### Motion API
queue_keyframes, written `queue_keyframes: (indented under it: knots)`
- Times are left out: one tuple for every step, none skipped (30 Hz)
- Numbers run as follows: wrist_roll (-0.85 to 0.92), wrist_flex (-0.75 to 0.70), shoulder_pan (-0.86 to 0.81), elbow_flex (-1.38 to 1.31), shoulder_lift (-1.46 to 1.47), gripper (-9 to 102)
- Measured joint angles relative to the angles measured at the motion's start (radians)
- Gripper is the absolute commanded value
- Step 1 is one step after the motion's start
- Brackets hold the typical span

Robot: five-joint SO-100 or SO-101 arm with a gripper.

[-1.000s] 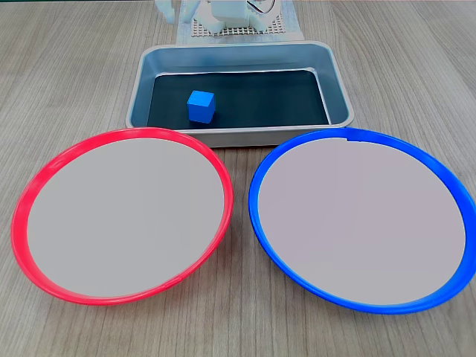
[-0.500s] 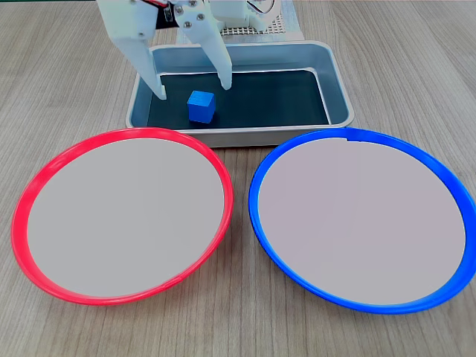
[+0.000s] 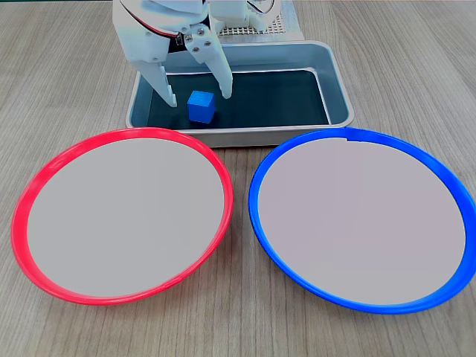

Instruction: Move a blue block from tray to blue dish

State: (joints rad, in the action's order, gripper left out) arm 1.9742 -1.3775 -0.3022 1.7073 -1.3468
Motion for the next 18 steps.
queue_keyframes:
  knots:
    - [-0.005, 0.008, 0.0, 0.005, 0.0, 20]
    - [-0.009, 0.009, 0.003, 0.006, 0.0, 16]
    - [-0.012, 0.014, 0.008, 0.011, 0.0, 14]
    - [-0.014, 0.017, 0.014, 0.015, 0.0, 12]
    - [-0.018, 0.023, 0.02, 0.021, 0.0, 9]
    - [-0.025, 0.028, 0.021, 0.025, 0.0, 7]
    - [-0.028, 0.029, 0.021, 0.031, 0.0, 7]
    - [-0.028, 0.029, 0.021, 0.031, 0.0, 4]
    - [-0.032, 0.034, 0.021, 0.038, -0.003, 3]
    - [-0.037, 0.035, 0.023, 0.04, -0.008, 1]
    - [-0.04, 0.037, 0.028, 0.043, -0.012, 0]
    - [-0.044, 0.04, 0.034, 0.051, -0.018, 0]
    - [-0.052, 0.046, 0.041, 0.058, -0.025, 0]
    - [-0.057, 0.049, 0.046, 0.069, -0.035, 0]
    - [-0.061, 0.043, 0.049, 0.072, -0.044, 0]
    - [-0.066, 0.057, 0.052, 0.092, -0.072, 0]
    - [-0.072, 0.049, 0.057, 0.104, -0.092, 0]
    - [-0.089, 0.064, 0.074, 0.124, -0.127, 0]
